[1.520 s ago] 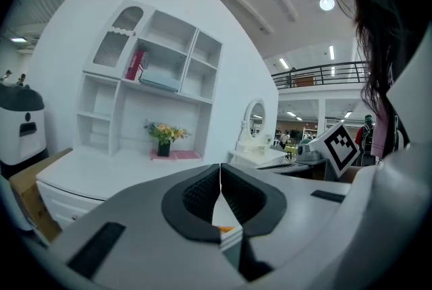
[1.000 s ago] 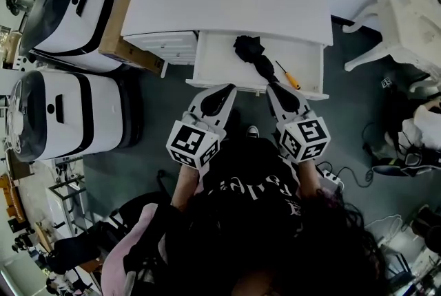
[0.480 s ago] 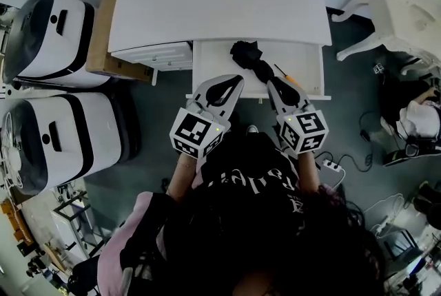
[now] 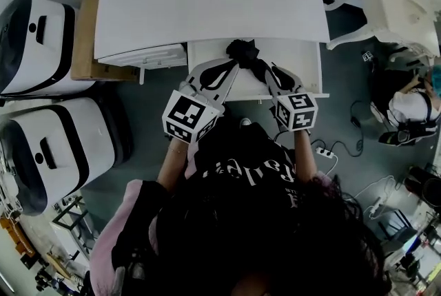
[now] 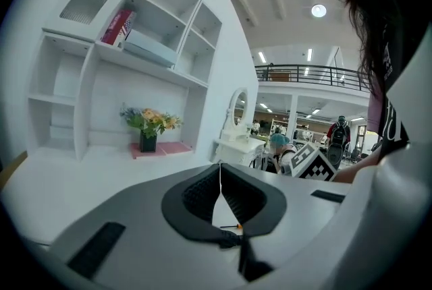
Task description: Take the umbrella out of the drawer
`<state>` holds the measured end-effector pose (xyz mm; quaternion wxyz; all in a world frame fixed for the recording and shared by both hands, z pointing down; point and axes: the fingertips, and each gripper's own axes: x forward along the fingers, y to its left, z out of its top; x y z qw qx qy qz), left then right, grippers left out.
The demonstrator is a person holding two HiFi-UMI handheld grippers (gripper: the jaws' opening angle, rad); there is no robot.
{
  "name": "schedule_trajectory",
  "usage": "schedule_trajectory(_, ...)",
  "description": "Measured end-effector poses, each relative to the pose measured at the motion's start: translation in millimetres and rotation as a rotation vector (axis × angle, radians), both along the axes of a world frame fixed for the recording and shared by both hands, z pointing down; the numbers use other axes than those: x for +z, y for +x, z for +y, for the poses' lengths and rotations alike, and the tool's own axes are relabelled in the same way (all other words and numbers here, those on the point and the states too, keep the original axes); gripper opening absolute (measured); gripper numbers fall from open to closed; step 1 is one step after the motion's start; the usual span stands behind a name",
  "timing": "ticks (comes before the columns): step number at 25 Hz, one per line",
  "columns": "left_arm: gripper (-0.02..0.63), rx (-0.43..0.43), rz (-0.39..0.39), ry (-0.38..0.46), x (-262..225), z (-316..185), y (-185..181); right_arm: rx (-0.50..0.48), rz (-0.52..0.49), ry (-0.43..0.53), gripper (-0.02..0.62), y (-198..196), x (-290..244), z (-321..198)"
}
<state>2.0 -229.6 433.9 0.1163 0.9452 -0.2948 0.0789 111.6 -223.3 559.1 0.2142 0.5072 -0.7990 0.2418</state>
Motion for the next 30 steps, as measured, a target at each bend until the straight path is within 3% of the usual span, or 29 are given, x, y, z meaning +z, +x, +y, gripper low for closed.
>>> schedule_trajectory(6,0.014,0.007,0.003,-0.018,5,-18,-4,-0.080,0.075,-0.094,0.069,-3,58,-17)
schedule_trajectory(9,0.014,0.002,-0.003,-0.024,7,-24,-8,-0.115,0.069,-0.152,0.163,-7,85,-24)
schedule_trajectory(15,0.014,-0.029,-0.020,-0.048,16,-33,-23,-0.170,0.172,-0.270,0.221,-4,143,-39)
schedule_trajectory(25,0.014,-0.086,-0.080,-0.090,33,-41,-39,-0.292,0.319,-0.438,0.247,-3,215,-49)
schedule_trajectory(30,0.014,-0.133,-0.096,-0.121,42,-45,-52,-0.323,0.409,-0.471,0.253,-5,233,-59)
